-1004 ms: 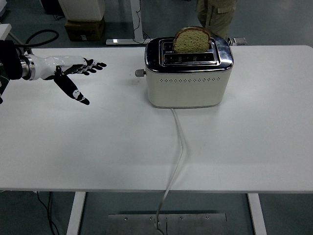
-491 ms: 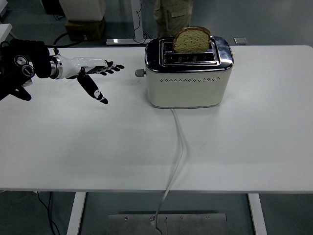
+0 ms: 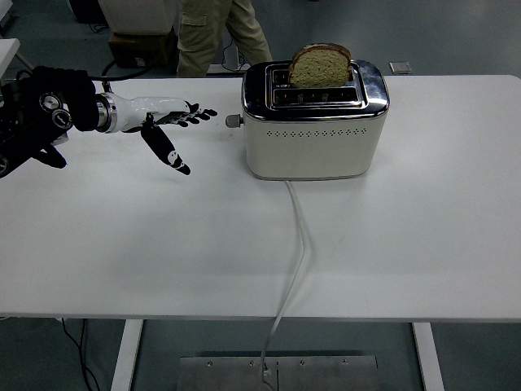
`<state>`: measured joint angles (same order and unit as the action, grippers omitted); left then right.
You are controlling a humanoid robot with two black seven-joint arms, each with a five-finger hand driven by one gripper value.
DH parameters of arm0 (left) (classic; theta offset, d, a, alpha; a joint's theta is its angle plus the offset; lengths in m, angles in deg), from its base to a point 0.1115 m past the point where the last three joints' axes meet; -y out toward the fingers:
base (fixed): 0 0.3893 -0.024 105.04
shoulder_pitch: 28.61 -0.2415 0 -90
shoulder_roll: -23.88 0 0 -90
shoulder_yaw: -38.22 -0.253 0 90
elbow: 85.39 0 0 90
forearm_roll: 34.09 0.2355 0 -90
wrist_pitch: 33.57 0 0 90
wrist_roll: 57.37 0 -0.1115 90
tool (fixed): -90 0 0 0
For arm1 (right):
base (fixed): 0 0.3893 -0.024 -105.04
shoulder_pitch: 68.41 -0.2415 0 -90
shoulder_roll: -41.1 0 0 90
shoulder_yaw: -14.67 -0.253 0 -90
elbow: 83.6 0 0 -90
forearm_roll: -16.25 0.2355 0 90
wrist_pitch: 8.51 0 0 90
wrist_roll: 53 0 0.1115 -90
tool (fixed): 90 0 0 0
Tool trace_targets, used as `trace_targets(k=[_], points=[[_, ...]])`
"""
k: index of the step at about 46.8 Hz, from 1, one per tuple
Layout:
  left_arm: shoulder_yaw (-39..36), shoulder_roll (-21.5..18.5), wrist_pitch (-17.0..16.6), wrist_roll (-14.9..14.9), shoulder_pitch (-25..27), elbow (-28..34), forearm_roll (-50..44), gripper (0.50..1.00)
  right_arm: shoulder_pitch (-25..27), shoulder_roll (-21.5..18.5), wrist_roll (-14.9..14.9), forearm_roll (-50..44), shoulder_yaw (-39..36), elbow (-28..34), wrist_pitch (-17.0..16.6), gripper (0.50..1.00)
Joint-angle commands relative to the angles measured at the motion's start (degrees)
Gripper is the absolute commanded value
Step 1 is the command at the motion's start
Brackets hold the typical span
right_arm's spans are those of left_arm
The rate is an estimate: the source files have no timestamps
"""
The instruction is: Press down toaster
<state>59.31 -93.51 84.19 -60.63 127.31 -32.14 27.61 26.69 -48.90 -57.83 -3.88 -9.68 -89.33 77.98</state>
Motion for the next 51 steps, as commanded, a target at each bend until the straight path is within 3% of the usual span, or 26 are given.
trace_targets(k=[1,51], points=[[0.0,0.8,0.0,0.0,0.0,-0.6,0.0,1.000,0.0,0.0,0.0,0.0,0.0,0.0,0.0,1.000],[0.0,4.6,-1.4,0.2,-1.0,-3.8,-0.2,1.000,0.0,0.0,0.0,0.0,0.0,0.0,0.1,1.000]])
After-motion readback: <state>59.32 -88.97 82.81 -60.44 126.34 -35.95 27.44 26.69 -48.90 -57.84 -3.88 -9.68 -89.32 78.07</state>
